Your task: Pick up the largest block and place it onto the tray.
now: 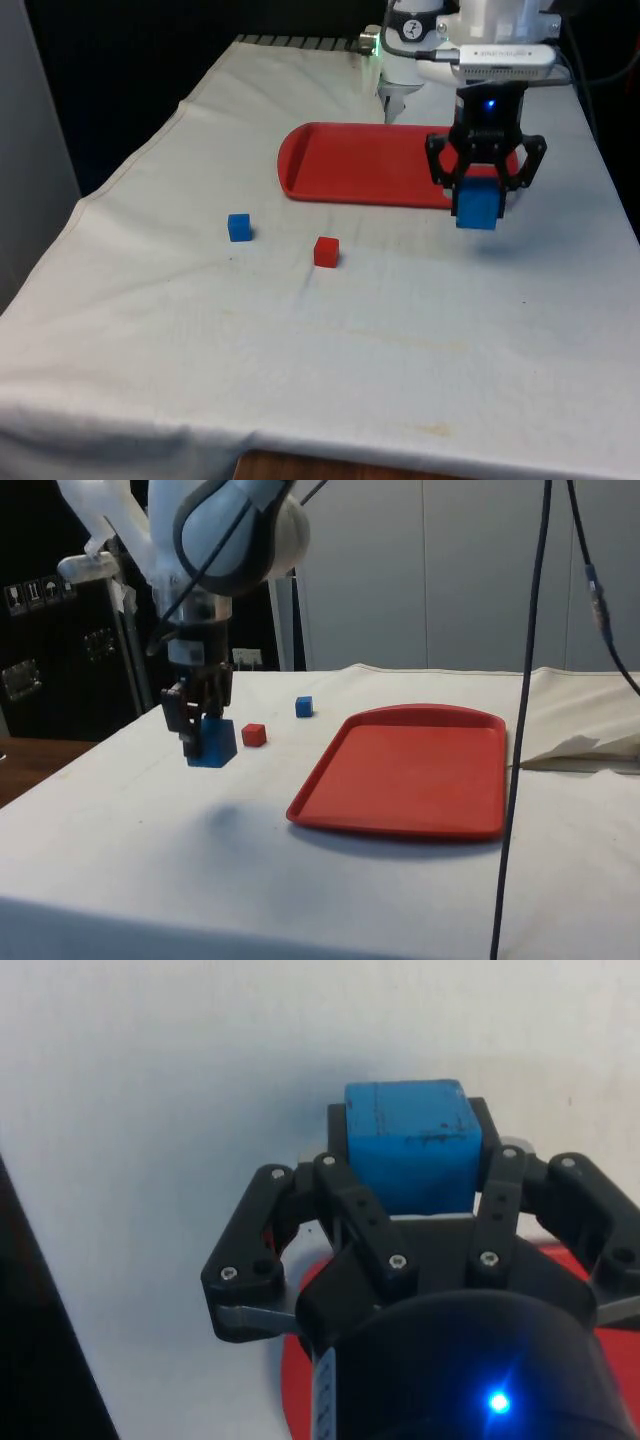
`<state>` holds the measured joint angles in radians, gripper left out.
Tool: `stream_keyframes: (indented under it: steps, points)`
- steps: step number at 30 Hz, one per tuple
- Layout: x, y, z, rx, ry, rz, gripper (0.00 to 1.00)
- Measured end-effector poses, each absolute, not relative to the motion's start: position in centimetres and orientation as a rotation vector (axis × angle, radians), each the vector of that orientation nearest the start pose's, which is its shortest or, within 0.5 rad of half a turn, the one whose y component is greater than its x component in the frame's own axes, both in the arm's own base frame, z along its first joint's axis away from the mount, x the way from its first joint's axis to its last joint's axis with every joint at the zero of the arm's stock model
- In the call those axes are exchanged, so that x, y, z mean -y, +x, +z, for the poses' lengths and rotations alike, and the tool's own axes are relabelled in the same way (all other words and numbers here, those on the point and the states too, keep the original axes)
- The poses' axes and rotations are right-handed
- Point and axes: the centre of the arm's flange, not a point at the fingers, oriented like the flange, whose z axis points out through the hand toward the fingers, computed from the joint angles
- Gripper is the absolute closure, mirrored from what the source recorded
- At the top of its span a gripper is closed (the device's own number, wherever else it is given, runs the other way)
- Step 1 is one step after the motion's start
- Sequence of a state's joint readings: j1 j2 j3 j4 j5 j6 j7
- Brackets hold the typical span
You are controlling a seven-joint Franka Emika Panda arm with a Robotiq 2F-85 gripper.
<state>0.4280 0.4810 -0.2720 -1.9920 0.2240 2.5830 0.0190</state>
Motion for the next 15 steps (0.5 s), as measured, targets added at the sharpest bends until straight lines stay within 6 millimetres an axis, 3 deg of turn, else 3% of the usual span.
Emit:
stream_keyframes:
  steps: [5, 15]
  points:
    - [-9.6, 60.9, 25.3, 0.001, -3.116, -0.200, 1.00]
    - [-9.1, 58.8, 25.7, 0.034, -3.127, -0.179, 1.00]
